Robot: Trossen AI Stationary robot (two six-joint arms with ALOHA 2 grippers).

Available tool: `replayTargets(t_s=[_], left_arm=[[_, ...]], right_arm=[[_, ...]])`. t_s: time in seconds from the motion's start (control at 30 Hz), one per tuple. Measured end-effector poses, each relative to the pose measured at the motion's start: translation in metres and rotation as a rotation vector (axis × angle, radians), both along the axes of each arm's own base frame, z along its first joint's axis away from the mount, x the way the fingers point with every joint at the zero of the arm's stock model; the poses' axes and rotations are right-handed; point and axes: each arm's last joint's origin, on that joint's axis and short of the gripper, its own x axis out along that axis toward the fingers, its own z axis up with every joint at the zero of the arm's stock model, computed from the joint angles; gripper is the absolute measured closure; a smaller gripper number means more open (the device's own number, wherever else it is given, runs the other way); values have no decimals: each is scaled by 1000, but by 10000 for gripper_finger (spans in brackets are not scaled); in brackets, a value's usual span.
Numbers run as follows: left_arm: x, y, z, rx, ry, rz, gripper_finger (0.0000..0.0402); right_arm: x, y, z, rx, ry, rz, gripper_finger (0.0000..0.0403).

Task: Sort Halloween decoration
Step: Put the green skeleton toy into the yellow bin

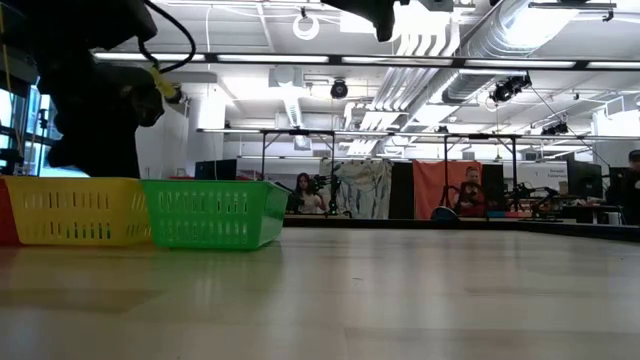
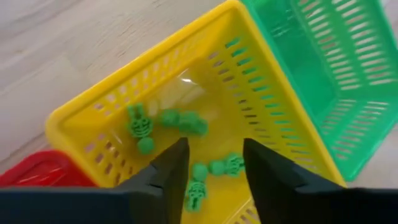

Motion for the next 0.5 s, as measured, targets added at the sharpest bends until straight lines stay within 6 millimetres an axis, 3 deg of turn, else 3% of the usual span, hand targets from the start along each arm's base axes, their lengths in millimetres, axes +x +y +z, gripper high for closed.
replayTargets(t_s=[0.13,0.27,0.37,0.5], left_arm=[[5,6,8,-26,-24,31,224],[25,15,46,56,-208,-29,212],[43,24,87,228,-431,-119,211],[56,30,134,589,-702,-280,211]], right_arm=[[0,0,0,0,1,0,167],[0,0,0,0,-1,0,167],[0,0,1,0,-12,0,167],[0,0,4,2,-45,0,167]])
